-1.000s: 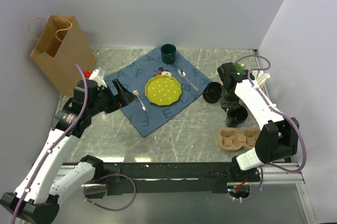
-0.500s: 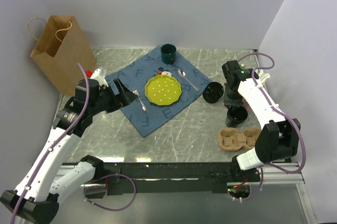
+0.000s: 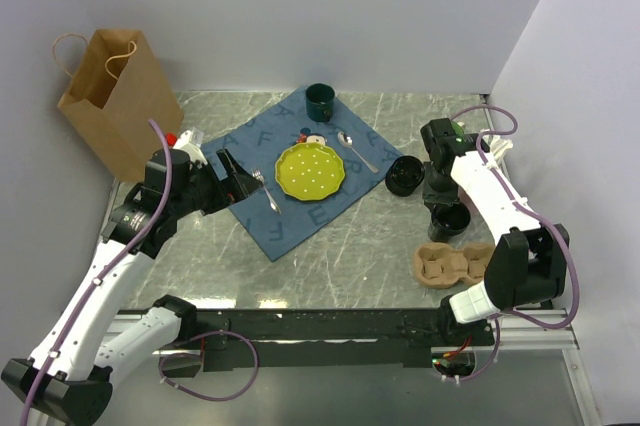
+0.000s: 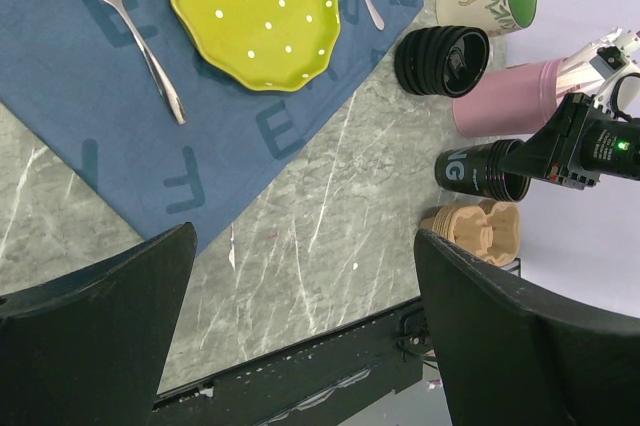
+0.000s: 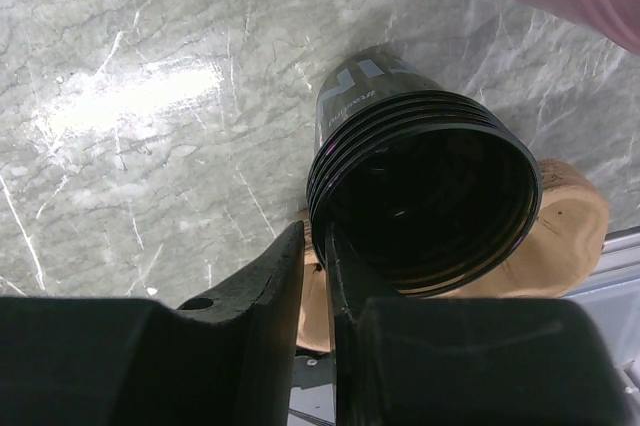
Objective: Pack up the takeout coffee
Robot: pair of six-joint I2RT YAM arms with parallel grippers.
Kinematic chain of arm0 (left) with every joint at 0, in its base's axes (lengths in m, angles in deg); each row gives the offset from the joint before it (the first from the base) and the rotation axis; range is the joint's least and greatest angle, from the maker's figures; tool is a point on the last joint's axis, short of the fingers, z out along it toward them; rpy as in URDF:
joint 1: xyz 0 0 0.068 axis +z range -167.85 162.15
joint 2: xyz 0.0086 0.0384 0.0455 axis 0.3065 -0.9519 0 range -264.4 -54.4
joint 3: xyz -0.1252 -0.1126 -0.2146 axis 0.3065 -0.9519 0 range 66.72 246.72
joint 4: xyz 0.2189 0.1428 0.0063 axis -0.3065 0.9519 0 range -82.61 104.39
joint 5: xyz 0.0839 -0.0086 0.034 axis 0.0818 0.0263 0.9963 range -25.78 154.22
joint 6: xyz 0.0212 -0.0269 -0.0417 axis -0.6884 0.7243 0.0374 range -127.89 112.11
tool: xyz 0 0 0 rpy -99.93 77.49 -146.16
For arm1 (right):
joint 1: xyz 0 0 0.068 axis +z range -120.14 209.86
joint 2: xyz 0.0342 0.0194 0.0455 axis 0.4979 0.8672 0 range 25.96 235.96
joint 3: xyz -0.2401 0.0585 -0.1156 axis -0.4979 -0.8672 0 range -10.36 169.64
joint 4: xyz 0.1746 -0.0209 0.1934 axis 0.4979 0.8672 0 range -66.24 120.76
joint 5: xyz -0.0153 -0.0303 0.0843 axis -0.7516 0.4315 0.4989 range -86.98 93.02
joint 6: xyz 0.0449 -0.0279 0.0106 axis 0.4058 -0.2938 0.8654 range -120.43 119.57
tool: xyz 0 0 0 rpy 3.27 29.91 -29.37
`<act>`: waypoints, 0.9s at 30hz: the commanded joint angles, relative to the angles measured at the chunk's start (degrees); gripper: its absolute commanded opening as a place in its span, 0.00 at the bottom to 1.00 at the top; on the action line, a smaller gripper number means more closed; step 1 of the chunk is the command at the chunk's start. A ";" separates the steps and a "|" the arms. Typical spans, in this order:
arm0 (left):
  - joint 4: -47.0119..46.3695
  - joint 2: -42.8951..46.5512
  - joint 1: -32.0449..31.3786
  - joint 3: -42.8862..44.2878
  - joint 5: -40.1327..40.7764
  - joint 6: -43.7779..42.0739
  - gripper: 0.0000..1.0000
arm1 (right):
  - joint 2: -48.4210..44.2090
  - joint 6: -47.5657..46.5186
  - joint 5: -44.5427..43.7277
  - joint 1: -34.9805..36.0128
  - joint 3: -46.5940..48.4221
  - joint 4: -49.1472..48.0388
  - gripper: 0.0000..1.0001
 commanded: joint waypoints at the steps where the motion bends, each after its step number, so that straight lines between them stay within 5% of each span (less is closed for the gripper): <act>1: -1.77 0.19 -0.34 0.88 -0.70 -0.17 0.97 | -0.99 -0.32 -0.95 -0.64 -0.12 -0.79 0.21; 14: -1.77 0.72 -0.25 0.27 -0.44 -0.26 0.97 | -1.79 -0.15 -1.82 -0.64 -0.21 -0.62 0.03; 27: -2.38 0.80 -0.34 0.01 -0.88 -0.08 0.97 | -2.58 0.20 -1.91 -0.64 2.08 1.41 0.02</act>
